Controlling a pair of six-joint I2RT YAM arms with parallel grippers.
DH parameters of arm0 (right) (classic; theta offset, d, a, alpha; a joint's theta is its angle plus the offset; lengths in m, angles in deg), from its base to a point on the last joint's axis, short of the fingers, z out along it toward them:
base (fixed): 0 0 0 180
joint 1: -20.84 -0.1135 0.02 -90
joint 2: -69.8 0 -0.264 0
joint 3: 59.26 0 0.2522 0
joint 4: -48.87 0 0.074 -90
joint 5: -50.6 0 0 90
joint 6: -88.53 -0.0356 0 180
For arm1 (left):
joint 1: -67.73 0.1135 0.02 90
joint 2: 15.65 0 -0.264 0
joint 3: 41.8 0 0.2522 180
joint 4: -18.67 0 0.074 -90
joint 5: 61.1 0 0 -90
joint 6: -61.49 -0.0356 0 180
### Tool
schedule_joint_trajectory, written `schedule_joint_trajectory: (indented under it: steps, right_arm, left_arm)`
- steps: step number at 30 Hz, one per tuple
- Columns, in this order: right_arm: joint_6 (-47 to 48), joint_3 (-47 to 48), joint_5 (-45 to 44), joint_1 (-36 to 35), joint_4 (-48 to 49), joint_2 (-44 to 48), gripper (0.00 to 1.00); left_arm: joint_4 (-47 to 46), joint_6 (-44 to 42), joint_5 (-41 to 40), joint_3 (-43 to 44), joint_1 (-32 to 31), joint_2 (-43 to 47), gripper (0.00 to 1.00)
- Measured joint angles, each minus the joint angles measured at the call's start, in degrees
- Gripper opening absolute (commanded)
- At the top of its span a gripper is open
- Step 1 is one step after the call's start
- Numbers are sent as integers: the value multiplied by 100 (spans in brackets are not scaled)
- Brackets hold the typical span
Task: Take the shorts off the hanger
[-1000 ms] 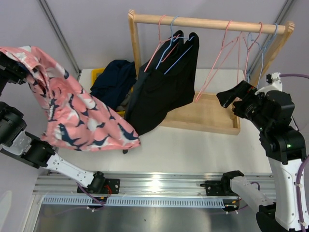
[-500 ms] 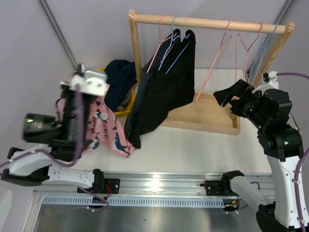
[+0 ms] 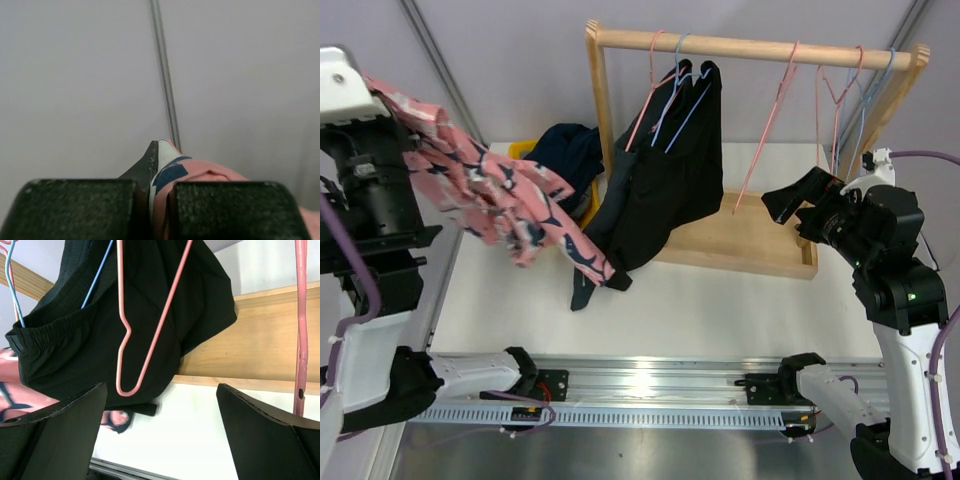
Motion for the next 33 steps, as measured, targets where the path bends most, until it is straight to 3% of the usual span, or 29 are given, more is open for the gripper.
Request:
schedule_joint_trajectory:
  steps: [7, 12, 19, 27, 28, 29, 31, 33]
  right_arm:
    - [33, -197, 46, 0, 4, 48, 99]
    - [111, -437, 116, 0, 2, 127, 99]
    - [199, -946, 411, 0, 358, 345, 99]
    - [350, -1276, 1547, 0, 1357, 649, 99]
    - [358, -1276, 1700, -2, 1486, 662, 99]
    - [376, -1274, 1895, -2, 1646, 662, 99]
    - [389, -1211, 2251, -15, 1921, 658, 100]
    - [382, -1027, 2472, -79, 2140, 538, 99]
  left_arm:
    - [1604, 1832, 608, 2048, 1331, -1211, 0]
    - [2815, 3388, 1602, 3333, 2424, -2553, 0]
    - [3689, 5082, 3469, 3620, 3757, -4054, 0]
    - [3617, 6314, 4878, 3683, 4771, -5209, 1]
    - [3615, 6426, 4972, 3672, 4830, -5327, 8]
    - [3602, 6526, 5049, 3609, 4868, -5429, 44]
    - [3576, 6717, 5167, 3296, 4885, -5519, 99]
    - [3574, 6964, 5274, 2839, 4876, -5530, 99]
